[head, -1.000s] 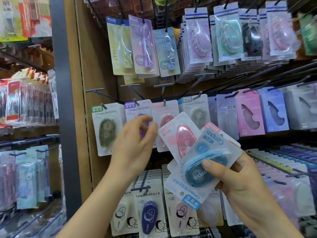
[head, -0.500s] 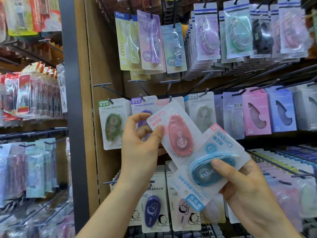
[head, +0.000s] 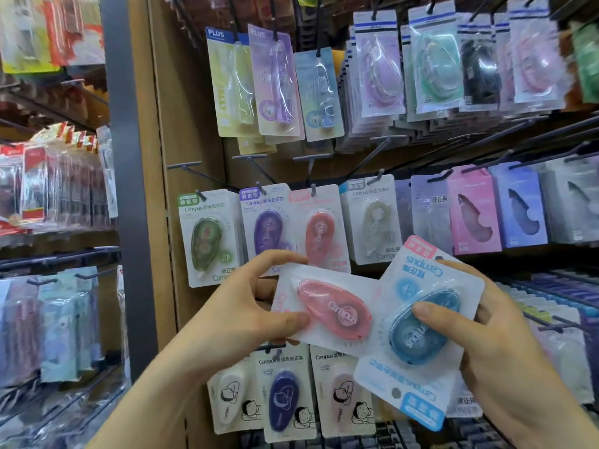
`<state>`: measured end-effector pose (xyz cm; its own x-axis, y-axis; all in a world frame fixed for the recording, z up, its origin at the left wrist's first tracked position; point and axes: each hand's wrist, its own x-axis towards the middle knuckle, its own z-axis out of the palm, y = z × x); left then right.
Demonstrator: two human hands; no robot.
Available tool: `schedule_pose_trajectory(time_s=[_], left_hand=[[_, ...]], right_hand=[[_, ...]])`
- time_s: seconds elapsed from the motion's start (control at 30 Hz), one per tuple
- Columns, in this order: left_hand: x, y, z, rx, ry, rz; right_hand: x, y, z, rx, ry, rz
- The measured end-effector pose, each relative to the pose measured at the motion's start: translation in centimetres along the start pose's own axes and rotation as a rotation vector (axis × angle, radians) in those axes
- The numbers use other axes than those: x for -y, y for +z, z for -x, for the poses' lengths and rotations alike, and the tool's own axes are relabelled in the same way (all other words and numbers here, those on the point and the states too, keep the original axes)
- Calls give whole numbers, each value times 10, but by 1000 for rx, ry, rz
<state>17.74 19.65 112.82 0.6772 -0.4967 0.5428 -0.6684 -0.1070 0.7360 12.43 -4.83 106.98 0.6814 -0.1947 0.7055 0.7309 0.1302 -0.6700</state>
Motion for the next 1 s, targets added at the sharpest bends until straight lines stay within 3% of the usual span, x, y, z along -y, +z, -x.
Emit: schedule_pose_trajectory(time_s=[0.37,0.7,1.0], left_hand=[[13,-2,0,-66,10,104],[1,13,-7,-401,129,329],[2,32,-12,-433,48,571]], right_hand=[[6,4,-5,-77,-86,-85],[18,-11,-5,-158,-127,-57],[16,-10,-12,-4,-137,388]])
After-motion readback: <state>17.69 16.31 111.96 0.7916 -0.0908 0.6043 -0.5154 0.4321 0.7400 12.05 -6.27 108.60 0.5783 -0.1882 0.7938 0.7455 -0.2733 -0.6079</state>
